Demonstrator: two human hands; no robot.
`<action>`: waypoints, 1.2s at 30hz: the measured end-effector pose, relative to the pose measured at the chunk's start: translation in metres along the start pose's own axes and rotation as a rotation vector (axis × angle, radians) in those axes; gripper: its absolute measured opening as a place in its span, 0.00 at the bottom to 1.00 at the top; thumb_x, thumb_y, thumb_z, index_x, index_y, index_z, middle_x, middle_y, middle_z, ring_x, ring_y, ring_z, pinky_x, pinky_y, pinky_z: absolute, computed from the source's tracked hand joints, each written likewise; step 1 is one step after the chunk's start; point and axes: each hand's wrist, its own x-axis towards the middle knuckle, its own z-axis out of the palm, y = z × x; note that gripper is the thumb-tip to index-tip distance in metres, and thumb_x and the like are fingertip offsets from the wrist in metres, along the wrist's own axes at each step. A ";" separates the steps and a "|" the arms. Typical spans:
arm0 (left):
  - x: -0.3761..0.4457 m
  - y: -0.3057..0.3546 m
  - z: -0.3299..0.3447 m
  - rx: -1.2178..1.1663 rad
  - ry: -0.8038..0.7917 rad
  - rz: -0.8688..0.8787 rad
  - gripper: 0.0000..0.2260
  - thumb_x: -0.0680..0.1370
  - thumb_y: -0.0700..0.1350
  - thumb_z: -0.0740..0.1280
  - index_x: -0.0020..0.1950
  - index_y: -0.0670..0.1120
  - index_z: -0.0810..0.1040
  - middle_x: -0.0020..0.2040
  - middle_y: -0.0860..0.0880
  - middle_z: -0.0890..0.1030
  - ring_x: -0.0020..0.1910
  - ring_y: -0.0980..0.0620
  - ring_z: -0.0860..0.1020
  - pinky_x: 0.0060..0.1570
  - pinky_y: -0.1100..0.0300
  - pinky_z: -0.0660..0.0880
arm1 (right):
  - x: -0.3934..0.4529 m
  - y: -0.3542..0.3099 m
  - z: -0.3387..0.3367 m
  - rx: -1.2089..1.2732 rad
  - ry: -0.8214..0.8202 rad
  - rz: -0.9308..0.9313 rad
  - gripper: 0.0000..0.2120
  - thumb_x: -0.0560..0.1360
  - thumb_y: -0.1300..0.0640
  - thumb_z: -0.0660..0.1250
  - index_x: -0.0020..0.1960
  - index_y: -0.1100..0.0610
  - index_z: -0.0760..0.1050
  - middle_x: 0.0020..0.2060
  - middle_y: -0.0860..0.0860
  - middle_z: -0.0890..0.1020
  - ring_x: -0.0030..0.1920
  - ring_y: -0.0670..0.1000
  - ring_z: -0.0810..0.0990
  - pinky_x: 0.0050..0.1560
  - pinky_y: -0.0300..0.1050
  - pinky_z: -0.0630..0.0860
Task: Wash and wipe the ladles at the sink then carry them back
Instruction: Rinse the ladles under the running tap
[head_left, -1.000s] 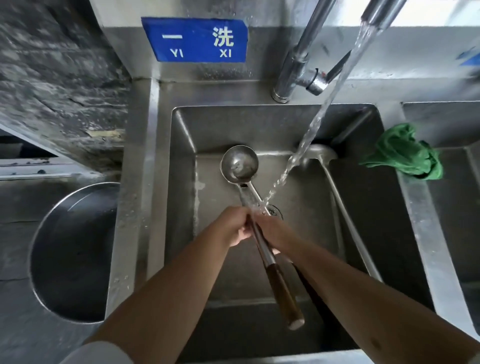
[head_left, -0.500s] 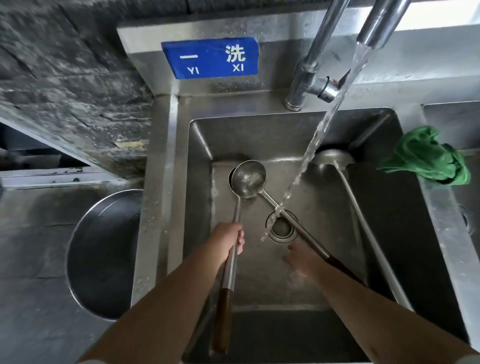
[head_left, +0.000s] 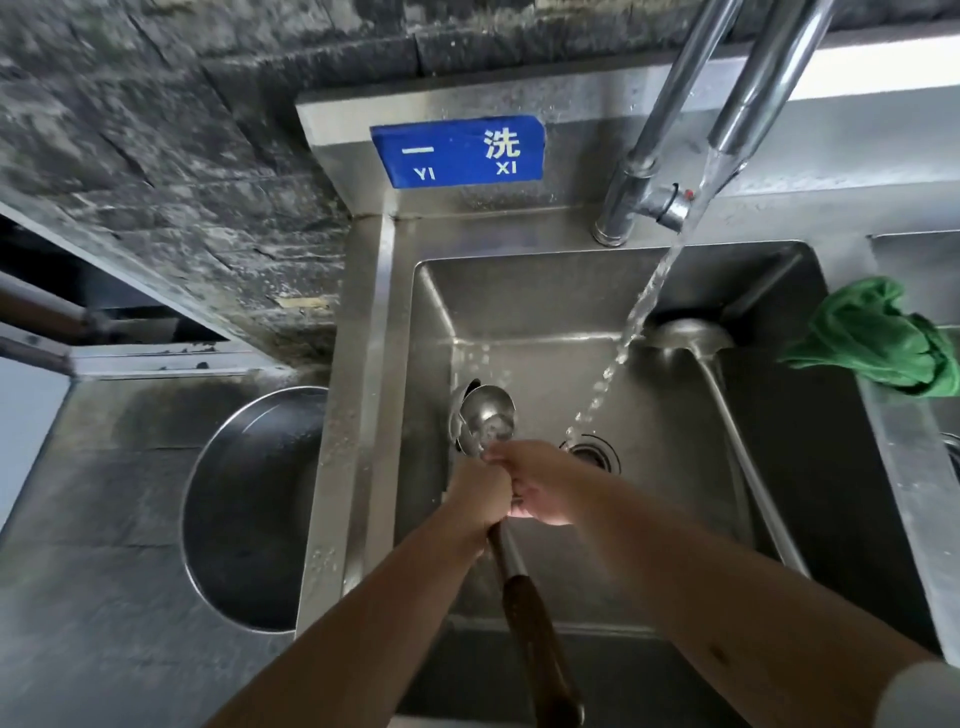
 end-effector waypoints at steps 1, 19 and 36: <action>-0.003 0.002 -0.002 0.039 0.046 0.047 0.11 0.82 0.38 0.57 0.61 0.38 0.74 0.41 0.49 0.74 0.38 0.53 0.75 0.30 0.64 0.70 | -0.002 -0.002 0.003 0.013 -0.012 -0.004 0.14 0.79 0.54 0.65 0.60 0.62 0.78 0.53 0.58 0.82 0.55 0.57 0.80 0.56 0.51 0.77; -0.084 0.030 0.047 -0.061 -0.434 0.341 0.10 0.78 0.47 0.59 0.45 0.41 0.73 0.32 0.47 0.75 0.27 0.53 0.73 0.26 0.61 0.70 | -0.054 -0.067 -0.059 0.329 0.228 -0.264 0.06 0.82 0.68 0.56 0.49 0.66 0.71 0.27 0.56 0.79 0.20 0.47 0.75 0.19 0.36 0.72; -0.004 0.073 0.043 -0.124 -0.161 0.170 0.09 0.81 0.39 0.61 0.60 0.46 0.73 0.57 0.45 0.78 0.49 0.46 0.79 0.26 0.59 0.78 | -0.136 -0.054 -0.094 -0.801 0.319 0.082 0.21 0.83 0.43 0.53 0.40 0.55 0.70 0.22 0.48 0.70 0.22 0.47 0.69 0.28 0.36 0.63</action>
